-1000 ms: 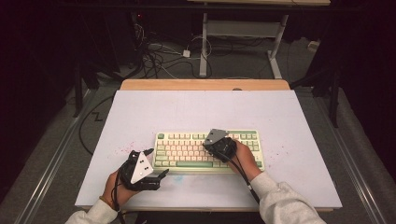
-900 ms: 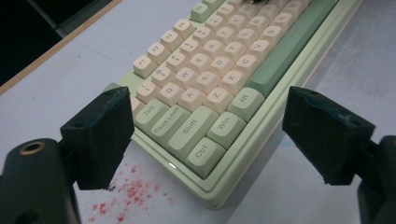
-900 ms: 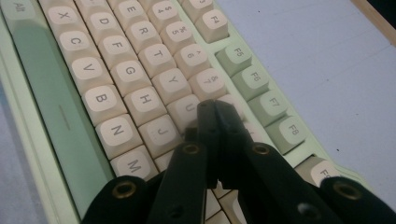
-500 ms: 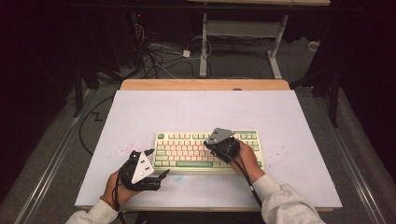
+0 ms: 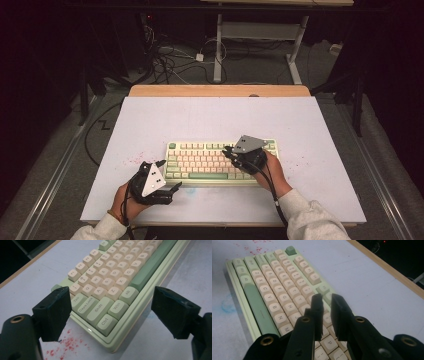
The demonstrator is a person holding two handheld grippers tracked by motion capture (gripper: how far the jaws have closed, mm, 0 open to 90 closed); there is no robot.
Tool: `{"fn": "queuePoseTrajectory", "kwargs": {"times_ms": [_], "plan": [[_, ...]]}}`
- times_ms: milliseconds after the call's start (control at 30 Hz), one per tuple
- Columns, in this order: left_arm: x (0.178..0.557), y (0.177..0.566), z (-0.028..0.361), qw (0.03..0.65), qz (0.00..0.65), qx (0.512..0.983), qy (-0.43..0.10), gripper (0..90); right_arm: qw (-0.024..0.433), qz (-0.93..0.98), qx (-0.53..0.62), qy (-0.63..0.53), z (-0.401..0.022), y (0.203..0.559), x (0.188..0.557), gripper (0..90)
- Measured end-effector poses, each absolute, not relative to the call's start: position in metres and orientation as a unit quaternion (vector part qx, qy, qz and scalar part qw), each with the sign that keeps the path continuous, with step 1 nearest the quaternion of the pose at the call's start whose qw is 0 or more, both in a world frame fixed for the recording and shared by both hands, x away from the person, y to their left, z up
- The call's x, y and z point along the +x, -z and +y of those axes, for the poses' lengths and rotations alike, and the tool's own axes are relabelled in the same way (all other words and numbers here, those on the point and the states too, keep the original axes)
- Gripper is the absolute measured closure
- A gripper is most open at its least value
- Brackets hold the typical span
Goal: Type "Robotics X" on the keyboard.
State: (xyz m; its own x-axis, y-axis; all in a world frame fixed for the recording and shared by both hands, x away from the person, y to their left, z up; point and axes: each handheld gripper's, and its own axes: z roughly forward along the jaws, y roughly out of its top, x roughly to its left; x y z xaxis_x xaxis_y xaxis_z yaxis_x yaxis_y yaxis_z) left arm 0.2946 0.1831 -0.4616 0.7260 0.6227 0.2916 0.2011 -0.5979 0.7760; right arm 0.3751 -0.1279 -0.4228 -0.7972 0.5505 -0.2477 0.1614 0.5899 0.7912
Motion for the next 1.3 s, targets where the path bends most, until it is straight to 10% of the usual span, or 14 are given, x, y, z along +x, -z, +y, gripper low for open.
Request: {"fn": "queuePoseTrajectory", "kwargs": {"times_ms": [567, 1300], "plan": [[0.294, 0.461, 0.184, 0.377, 0.243, 0.849, -0.279, 16.1, 0.277, 0.833, 0.205, -0.434, -0.149, 0.412, 0.359, 36.0], [0.294, 0.458, 0.183, 0.386, 0.245, 0.846, -0.272, 16.1, 0.304, 0.816, 0.206, -0.447, -0.18, 0.412, 0.334, 24.2]]}}
